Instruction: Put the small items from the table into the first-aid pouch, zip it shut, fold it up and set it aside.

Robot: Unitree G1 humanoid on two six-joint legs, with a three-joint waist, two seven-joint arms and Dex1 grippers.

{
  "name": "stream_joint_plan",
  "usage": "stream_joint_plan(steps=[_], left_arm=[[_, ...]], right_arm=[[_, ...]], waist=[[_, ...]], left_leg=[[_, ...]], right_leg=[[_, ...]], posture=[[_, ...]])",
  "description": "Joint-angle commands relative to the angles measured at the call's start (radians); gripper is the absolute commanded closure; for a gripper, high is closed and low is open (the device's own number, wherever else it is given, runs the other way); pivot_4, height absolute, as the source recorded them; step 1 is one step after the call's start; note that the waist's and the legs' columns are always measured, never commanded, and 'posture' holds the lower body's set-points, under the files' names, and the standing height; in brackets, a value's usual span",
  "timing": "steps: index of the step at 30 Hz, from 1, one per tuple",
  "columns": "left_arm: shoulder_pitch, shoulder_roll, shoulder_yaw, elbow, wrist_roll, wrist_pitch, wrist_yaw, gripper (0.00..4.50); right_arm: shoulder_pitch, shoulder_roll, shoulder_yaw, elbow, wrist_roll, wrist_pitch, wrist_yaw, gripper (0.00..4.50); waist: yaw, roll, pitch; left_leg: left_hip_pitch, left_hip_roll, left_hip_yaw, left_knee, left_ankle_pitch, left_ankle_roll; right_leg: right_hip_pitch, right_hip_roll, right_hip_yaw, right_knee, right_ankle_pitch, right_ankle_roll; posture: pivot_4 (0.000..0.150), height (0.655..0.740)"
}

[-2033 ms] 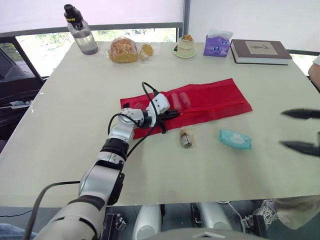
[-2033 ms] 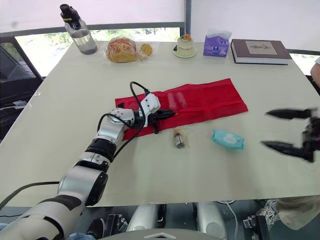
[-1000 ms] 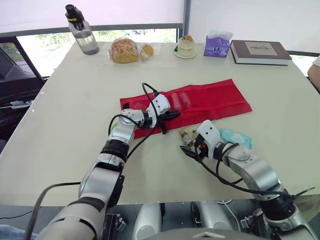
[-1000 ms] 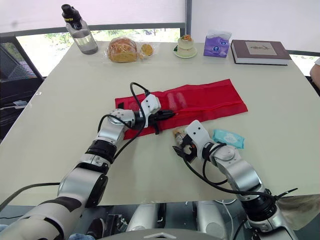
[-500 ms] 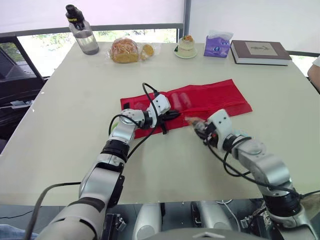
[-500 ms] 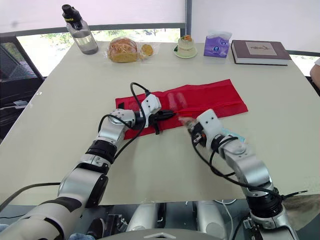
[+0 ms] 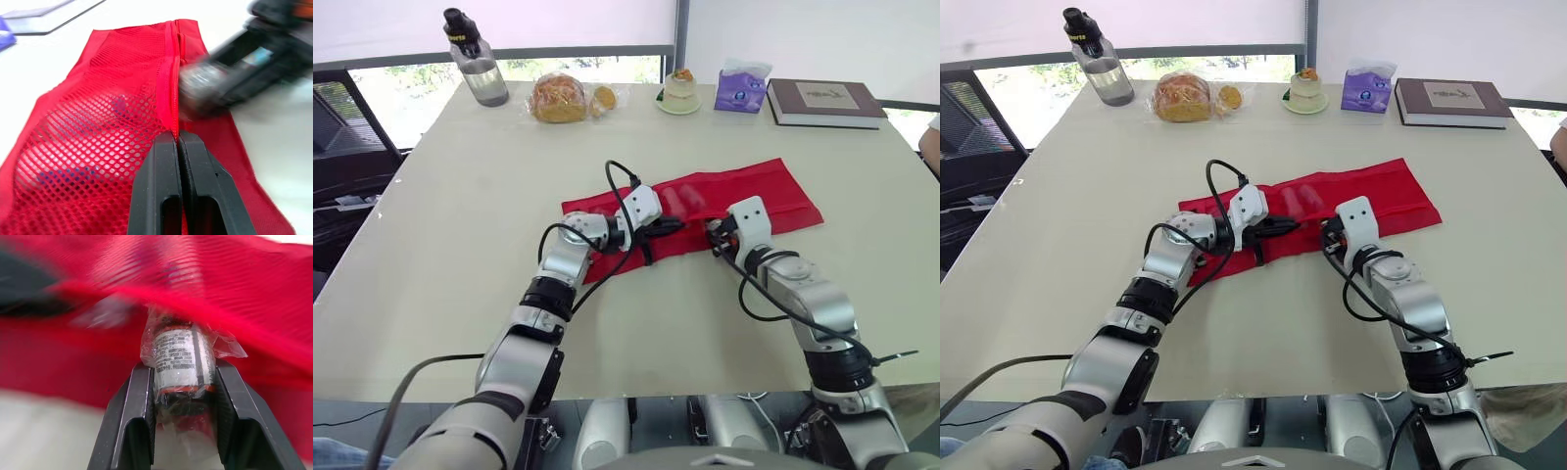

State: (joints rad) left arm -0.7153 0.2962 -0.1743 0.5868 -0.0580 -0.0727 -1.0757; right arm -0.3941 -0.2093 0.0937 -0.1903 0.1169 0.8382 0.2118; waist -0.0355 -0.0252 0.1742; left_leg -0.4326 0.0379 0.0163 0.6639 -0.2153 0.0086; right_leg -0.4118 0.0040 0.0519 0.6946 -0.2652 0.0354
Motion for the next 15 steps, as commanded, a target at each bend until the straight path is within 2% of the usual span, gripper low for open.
stream_joint_plan(steps=[1,9,12,13,15], left_arm=[[0.000,-0.001,-0.010,-0.066,-0.020,0.009,-0.022,4.50],[0.003,-0.011,-0.016,-0.087,-0.024,0.023,-0.033,4.50],[0.003,-0.009,-0.016,-0.084,-0.024,0.021,-0.031,4.50],[0.004,-0.008,-0.015,-0.083,-0.024,0.020,-0.031,4.50],[0.005,-0.008,-0.014,-0.082,-0.024,0.020,-0.030,4.50]], right_arm=[[-0.033,0.014,-0.015,0.004,-0.011,-0.046,-0.017,3.55],[-0.130,0.102,-0.013,0.160,-0.046,-0.125,-0.082,3.55],[-0.140,0.103,0.022,0.170,-0.037,-0.140,-0.031,3.55],[-0.137,0.105,0.027,0.164,-0.029,-0.137,-0.017,2.75],[-0.130,0.107,0.036,0.153,-0.018,-0.140,0.007,2.17]], waist=[[-0.001,0.000,0.000],[-0.005,0.000,0.000],[-0.005,0.000,0.000],[-0.005,0.000,0.000],[-0.005,0.000,0.000]], left_leg=[[0.000,0.000,0.000,0.000,0.000,0.000],[0.001,0.000,0.000,0.000,0.000,0.000],[0.000,0.000,0.000,-0.001,0.000,0.000],[0.000,0.000,0.000,-0.001,0.000,0.000],[0.000,0.000,0.000,-0.001,0.000,0.000]], right_leg=[[0.000,0.000,0.000,0.000,0.000,0.000],[0.000,0.001,0.000,0.000,0.000,0.000],[0.000,0.000,0.000,0.000,0.000,0.000],[0.000,0.000,0.000,0.000,0.000,0.000],[0.000,0.000,0.000,0.000,0.000,0.000]], posture=[[0.150,0.7400],[0.150,0.7400],[0.150,0.7400],[0.150,0.7400],[0.150,0.7400]])
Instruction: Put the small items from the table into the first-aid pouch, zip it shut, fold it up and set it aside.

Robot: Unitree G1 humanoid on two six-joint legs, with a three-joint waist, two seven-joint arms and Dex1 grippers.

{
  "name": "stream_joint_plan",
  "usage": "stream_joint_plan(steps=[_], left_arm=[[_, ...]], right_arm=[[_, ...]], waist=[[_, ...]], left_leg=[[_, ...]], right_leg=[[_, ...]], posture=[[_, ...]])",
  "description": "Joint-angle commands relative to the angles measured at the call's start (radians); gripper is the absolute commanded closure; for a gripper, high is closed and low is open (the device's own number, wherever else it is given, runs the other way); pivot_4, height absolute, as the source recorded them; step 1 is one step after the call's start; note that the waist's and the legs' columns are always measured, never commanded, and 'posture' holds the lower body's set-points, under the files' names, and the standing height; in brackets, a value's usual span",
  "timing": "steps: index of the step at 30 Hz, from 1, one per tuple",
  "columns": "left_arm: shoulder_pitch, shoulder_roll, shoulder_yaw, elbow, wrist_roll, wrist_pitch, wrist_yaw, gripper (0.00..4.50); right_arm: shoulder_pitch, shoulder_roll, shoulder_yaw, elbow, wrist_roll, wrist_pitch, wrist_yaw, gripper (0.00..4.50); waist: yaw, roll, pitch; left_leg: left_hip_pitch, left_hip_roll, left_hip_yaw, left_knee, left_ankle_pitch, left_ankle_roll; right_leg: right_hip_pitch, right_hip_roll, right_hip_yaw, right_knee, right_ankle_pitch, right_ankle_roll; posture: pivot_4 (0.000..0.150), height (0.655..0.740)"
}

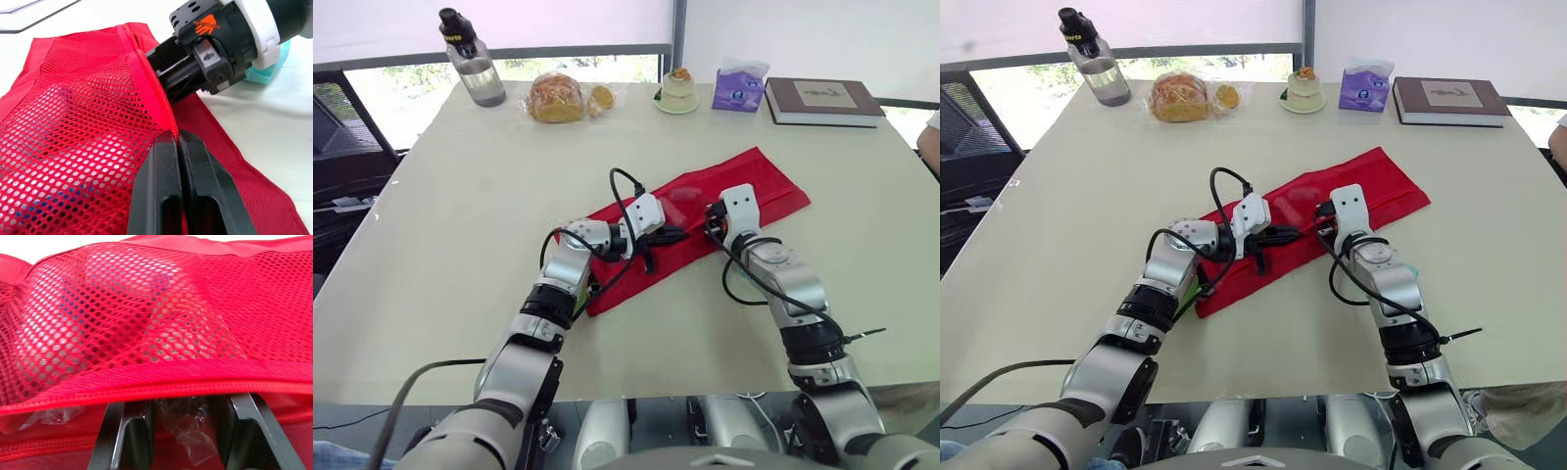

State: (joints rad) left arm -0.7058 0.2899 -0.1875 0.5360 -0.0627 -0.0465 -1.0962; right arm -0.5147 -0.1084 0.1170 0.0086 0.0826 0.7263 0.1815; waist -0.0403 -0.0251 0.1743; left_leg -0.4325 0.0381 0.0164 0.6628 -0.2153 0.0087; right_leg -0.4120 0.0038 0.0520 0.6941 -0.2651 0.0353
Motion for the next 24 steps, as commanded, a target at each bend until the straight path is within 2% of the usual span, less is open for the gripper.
stream_joint_plan(steps=[1,4,5,15,19,23,24], left_arm=[[-0.004,-0.001,0.000,-0.030,-0.019,-0.007,-0.009,4.50],[-0.004,0.000,0.003,-0.026,-0.018,-0.006,-0.001,4.50],[-0.002,0.001,0.005,-0.026,-0.019,-0.006,0.002,4.50],[-0.011,0.012,0.018,-0.001,-0.027,-0.008,0.011,4.50],[-0.019,0.013,0.013,0.015,-0.024,-0.015,0.009,4.50],[-0.029,0.011,0.010,0.027,-0.024,-0.021,0.008,4.50],[-0.030,0.011,0.009,0.028,-0.024,-0.021,0.008,4.50]], right_arm=[[-0.003,0.004,0.018,-0.056,0.020,-0.029,0.050,1.71],[0.026,-0.011,0.018,-0.094,0.026,-0.016,0.068,0.19],[0.038,-0.021,0.016,-0.114,0.027,-0.008,0.076,0.09],[0.160,-0.174,-0.036,-0.367,0.114,0.132,0.194,0.09],[0.169,-0.225,-0.038,-0.359,0.097,0.113,0.198,1.13],[0.150,-0.226,-0.023,-0.306,0.058,0.084,0.162,2.74],[0.146,-0.224,-0.013,-0.291,0.047,0.068,0.156,3.33]], waist=[[0.000,0.000,0.000],[0.002,0.000,0.000],[0.001,0.000,0.000],[0.002,0.000,0.000],[0.000,0.000,0.000],[0.000,0.000,0.000],[0.001,0.000,0.000]], left_leg=[[0.000,0.000,0.000,0.000,0.000,0.000],[0.000,0.000,-0.001,0.000,0.000,0.000],[0.000,0.000,0.000,0.000,0.000,0.000],[0.000,0.000,0.000,0.000,0.000,0.000],[0.000,0.000,0.000,0.000,0.000,0.000],[0.001,0.000,0.000,0.000,0.000,0.000],[0.001,0.000,0.000,0.000,0.000,0.000]], right_leg=[[0.000,0.000,0.000,0.000,0.000,0.000],[0.000,0.000,0.000,0.000,0.000,0.000],[0.000,0.000,0.000,0.000,0.000,0.000],[0.000,0.000,0.000,0.000,0.000,0.000],[0.000,0.000,0.000,0.000,0.000,0.000],[0.000,0.001,0.000,0.000,0.000,0.000],[0.000,0.001,0.000,0.000,0.000,0.000]], posture=[[0.150,0.7400],[0.150,0.7400],[0.150,0.7400],[0.150,0.7400],[0.150,0.7400],[0.150,0.7400],[0.150,0.7400]])
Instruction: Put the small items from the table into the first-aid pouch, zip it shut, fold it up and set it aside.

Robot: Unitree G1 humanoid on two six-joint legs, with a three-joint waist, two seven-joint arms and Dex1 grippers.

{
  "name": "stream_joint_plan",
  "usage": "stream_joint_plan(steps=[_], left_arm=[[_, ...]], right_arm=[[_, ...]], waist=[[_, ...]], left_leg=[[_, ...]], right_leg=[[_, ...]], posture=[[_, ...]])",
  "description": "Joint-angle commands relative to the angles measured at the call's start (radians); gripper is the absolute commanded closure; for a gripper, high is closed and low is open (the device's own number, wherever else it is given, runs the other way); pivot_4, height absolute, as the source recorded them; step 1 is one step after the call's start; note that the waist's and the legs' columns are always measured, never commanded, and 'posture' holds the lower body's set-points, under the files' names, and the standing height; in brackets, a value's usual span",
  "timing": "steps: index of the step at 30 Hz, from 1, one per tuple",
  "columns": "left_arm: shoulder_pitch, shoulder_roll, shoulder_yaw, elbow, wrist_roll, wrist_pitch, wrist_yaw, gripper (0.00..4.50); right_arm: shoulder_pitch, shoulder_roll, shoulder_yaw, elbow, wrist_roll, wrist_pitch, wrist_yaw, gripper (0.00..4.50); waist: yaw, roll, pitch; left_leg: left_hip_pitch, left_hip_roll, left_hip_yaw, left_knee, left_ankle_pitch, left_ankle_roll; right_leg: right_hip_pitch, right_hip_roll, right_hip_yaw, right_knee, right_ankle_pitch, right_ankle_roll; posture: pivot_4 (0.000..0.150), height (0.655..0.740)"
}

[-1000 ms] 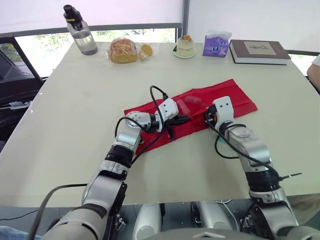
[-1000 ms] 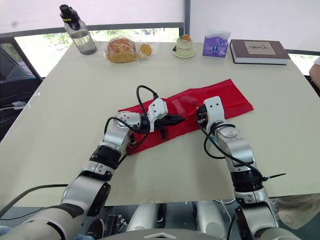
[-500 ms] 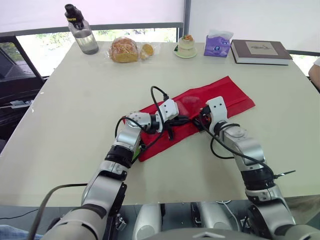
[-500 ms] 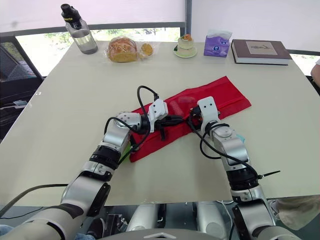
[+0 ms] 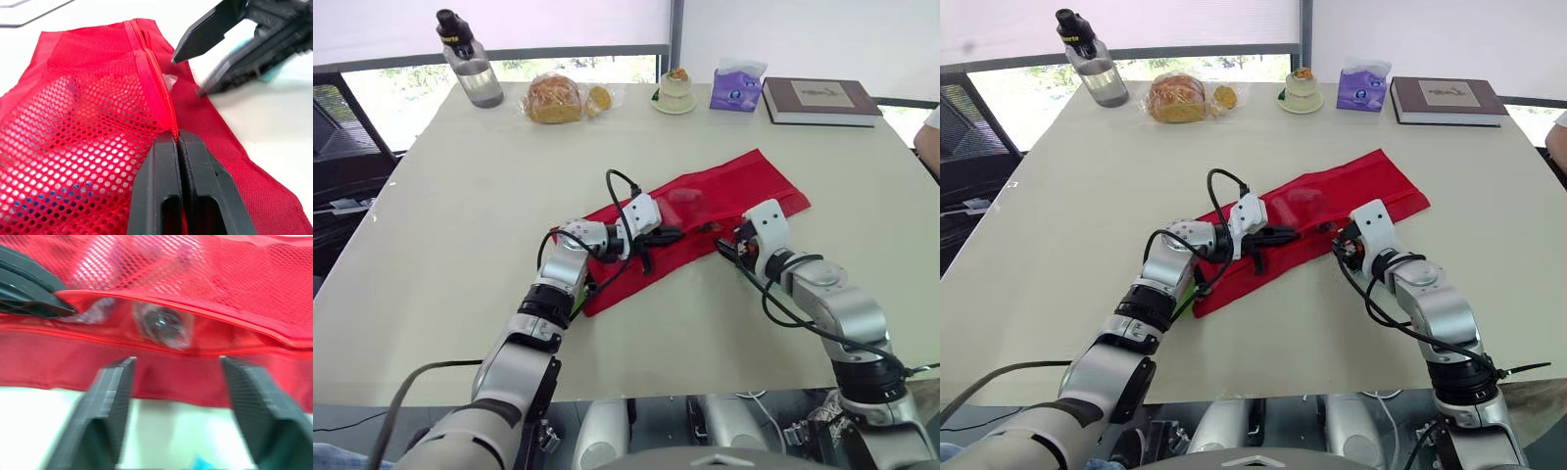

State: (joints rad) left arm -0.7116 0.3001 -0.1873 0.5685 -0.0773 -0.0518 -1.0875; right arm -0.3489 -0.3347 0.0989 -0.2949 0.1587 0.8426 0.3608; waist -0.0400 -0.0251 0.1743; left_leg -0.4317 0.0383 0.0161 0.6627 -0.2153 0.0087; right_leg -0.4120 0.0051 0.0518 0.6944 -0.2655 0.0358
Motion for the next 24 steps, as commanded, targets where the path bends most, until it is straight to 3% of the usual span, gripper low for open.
stream_joint_plan(steps=[1,2,3,17,24], left_arm=[[-0.024,0.000,0.009,-0.006,-0.010,-0.015,-0.001,4.50],[-0.023,0.000,0.007,-0.008,-0.009,-0.014,-0.001,4.50],[-0.020,0.001,0.006,-0.011,-0.009,-0.014,-0.002,4.50],[-0.013,-0.003,-0.003,-0.024,-0.008,-0.010,-0.006,4.50],[-0.014,0.001,0.001,-0.019,-0.008,-0.013,-0.004,4.50]], right_arm=[[-0.024,0.006,0.015,0.026,-0.036,-0.064,-0.024,3.77],[-0.029,0.016,0.022,0.039,-0.038,-0.077,-0.025,4.28],[-0.035,0.025,0.031,0.052,-0.040,-0.087,-0.024,4.45],[-0.215,0.181,0.076,0.366,-0.076,-0.314,-0.031,4.45],[-0.179,0.206,0.068,0.333,-0.043,-0.311,0.014,4.45]], waist=[[0.001,0.000,0.000],[0.001,0.000,0.000],[0.000,0.000,0.000],[0.000,0.000,0.000],[0.000,0.000,0.000]], left_leg=[[0.000,0.000,0.000,0.000,0.000,0.000],[0.000,0.000,0.000,0.000,0.000,0.000],[0.000,0.000,0.001,0.000,0.000,0.000],[0.000,0.000,0.000,0.000,0.000,0.000],[0.000,0.000,0.000,-0.001,0.000,0.000]], right_leg=[[0.000,0.000,0.000,0.000,0.000,0.000],[0.000,0.000,0.000,0.000,0.000,0.000],[0.000,0.000,0.000,0.000,0.000,0.000],[0.000,0.000,0.000,0.000,0.000,0.000],[0.000,-0.001,0.000,0.000,0.000,0.000]], posture=[[0.150,0.7400],[0.150,0.7400],[0.150,0.7400],[0.150,0.7400],[0.150,0.7400]])
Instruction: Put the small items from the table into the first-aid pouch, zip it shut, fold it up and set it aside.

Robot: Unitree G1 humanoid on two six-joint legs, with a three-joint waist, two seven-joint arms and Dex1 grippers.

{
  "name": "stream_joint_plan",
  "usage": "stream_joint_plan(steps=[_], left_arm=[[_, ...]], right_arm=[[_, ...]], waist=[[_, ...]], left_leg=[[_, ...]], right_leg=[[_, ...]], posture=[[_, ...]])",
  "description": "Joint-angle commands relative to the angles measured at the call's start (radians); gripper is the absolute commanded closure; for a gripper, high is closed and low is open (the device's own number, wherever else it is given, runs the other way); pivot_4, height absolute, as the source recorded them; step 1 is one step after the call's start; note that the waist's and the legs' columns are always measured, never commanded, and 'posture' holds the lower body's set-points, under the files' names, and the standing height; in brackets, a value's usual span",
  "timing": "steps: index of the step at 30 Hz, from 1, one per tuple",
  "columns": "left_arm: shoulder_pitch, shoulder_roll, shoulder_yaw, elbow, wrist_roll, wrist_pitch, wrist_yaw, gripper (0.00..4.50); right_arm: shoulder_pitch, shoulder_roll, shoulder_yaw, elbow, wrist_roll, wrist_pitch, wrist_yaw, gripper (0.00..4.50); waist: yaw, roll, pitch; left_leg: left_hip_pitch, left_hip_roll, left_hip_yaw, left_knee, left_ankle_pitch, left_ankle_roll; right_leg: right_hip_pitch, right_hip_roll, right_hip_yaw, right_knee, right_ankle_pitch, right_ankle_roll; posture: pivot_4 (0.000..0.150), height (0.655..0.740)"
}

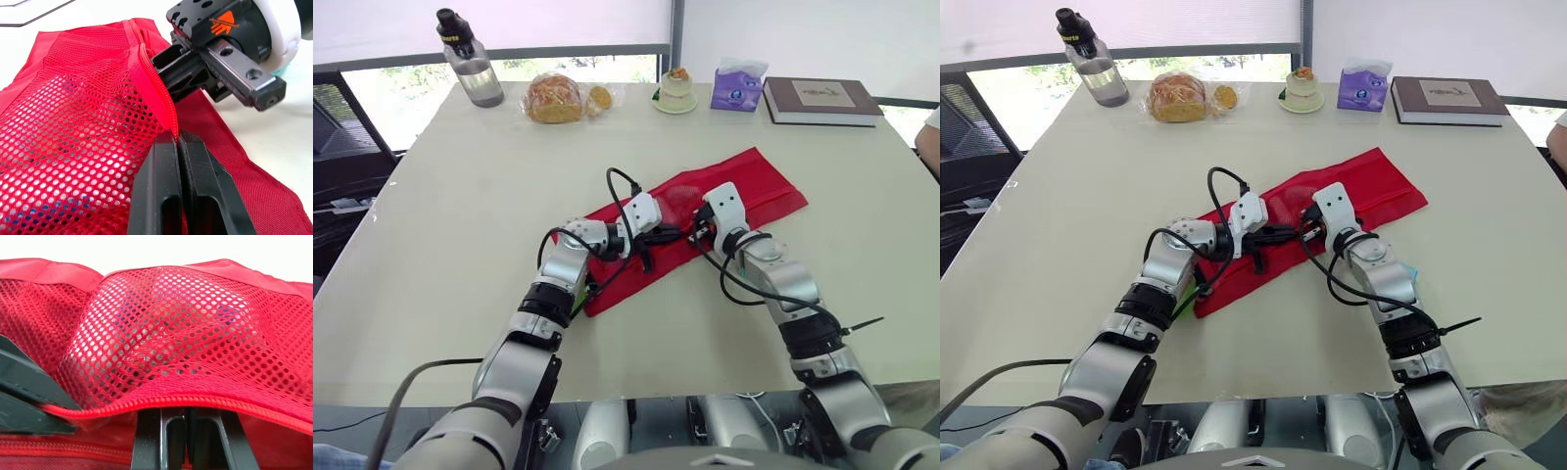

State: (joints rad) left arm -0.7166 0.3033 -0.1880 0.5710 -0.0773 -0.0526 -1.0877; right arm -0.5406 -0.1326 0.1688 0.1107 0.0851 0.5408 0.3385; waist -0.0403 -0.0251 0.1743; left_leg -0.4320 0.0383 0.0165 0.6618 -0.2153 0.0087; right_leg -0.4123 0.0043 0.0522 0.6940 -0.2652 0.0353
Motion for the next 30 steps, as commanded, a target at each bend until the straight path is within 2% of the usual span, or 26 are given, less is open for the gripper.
stream_joint_plan(steps=[1,3,6,9,12,16,19,22,25,26,30], left_arm=[[-0.007,0.000,0.002,-0.021,-0.008,-0.014,-0.004,4.50],[-0.004,0.005,0.004,-0.020,-0.009,-0.016,-0.007,4.50],[-0.004,0.026,0.007,-0.008,-0.008,-0.025,-0.023,4.50],[-0.026,0.074,0.000,0.045,-0.001,-0.068,-0.095,4.50],[-0.082,0.141,-0.005,0.160,0.013,-0.152,-0.193,4.50],[-0.169,0.212,0.007,0.328,0.010,-0.256,-0.318,4.50],[-0.213,0.251,0.012,0.419,0.015,-0.315,-0.392,4.50],[-0.287,0.295,0.020,0.539,0.050,-0.376,-0.382,4.50],[-0.341,0.308,0.027,0.613,0.072,-0.394,-0.347,4.50],[-0.353,0.310,0.029,0.629,0.077,-0.385,-0.347,4.50],[-0.362,0.308,0.038,0.642,0.085,-0.357,-0.412,4.50]], right_arm=[[0.022,-0.004,-0.004,-0.084,0.030,-0.006,0.042,4.45],[0.042,-0.026,-0.016,-0.113,0.035,0.003,0.056,4.45],[0.097,-0.063,-0.061,-0.210,0.129,0.030,0.146,4.45],[0.158,-0.101,-0.090,-0.302,0.190,0.023,0.210,4.45],[0.207,-0.161,-0.116,-0.357,0.213,0.019,0.248,4.45],[0.277,-0.196,-0.209,-0.408,0.321,-0.118,0.359,4.45],[0.327,-0.246,-0.259,-0.440,0.357,-0.143,0.410,4.45],[0.408,-0.339,-0.355,-0.482,0.445,-0.140,0.501,4.45],[0.461,-0.411,-0.451,-0.506,0.536,-0.122,0.549,3.66],[0.476,-0.434,-0.481,-0.511,0.561,-0.119,0.563,3.07],[0.519,-0.526,-0.596,-0.513,0.629,-0.131,0.630,1.15]], waist=[[0.000,0.000,0.000],[0.000,0.000,0.000],[0.000,0.000,0.000],[-0.002,0.000,0.000],[-0.002,0.000,0.000],[-0.003,0.000,0.000],[0.000,0.000,0.000],[0.003,0.000,0.000],[0.006,0.000,0.001],[0.006,0.000,0.001],[0.005,0.000,0.001]], left_leg=[[0.000,0.000,0.000,0.000,0.000,0.000],[0.000,0.000,0.000,0.000,0.000,0.000],[0.000,0.000,0.000,0.000,0.000,0.000],[0.000,0.000,0.000,-0.001,0.000,0.000],[0.001,0.000,0.000,-0.002,0.000,0.000],[0.001,0.000,0.000,-0.002,0.000,0.000],[0.001,0.000,0.001,-0.002,0.000,0.000],[0.000,0.000,0.000,-0.002,0.000,0.000],[-0.001,0.000,0.000,-0.003,0.000,0.000],[-0.001,0.000,0.001,-0.003,0.000,0.000],[0.000,0.000,0.001,-0.003,0.000,0.000]], right_leg=[[0.000,0.000,0.000,0.000,0.000,0.000],[0.000,0.000,0.000,0.000,0.000,0.000],[0.000,0.000,0.000,0.000,0.000,0.000],[0.000,0.000,0.000,0.000,0.000,0.000],[0.000,0.001,0.000,0.000,0.000,0.000],[0.000,0.002,0.000,0.000,-0.001,0.001],[0.000,0.002,0.000,-0.001,-0.002,0.003],[0.000,0.001,0.000,-0.002,-0.002,0.003],[0.000,0.001,0.000,-0.004,-0.002,0.003],[0.000,0.001,0.000,-0.004,-0.002,0.003],[0.000,0.001,0.000,-0.003,-0.002,0.003]], posture=[[0.150,0.7400],[0.150,0.7400],[0.150,0.7400],[0.150,0.7400],[0.150,0.7400],[0.150,0.7400],[0.150,0.7400],[0.150,0.7400],[0.150,0.7400],[0.150,0.7400],[0.150,0.7400]])
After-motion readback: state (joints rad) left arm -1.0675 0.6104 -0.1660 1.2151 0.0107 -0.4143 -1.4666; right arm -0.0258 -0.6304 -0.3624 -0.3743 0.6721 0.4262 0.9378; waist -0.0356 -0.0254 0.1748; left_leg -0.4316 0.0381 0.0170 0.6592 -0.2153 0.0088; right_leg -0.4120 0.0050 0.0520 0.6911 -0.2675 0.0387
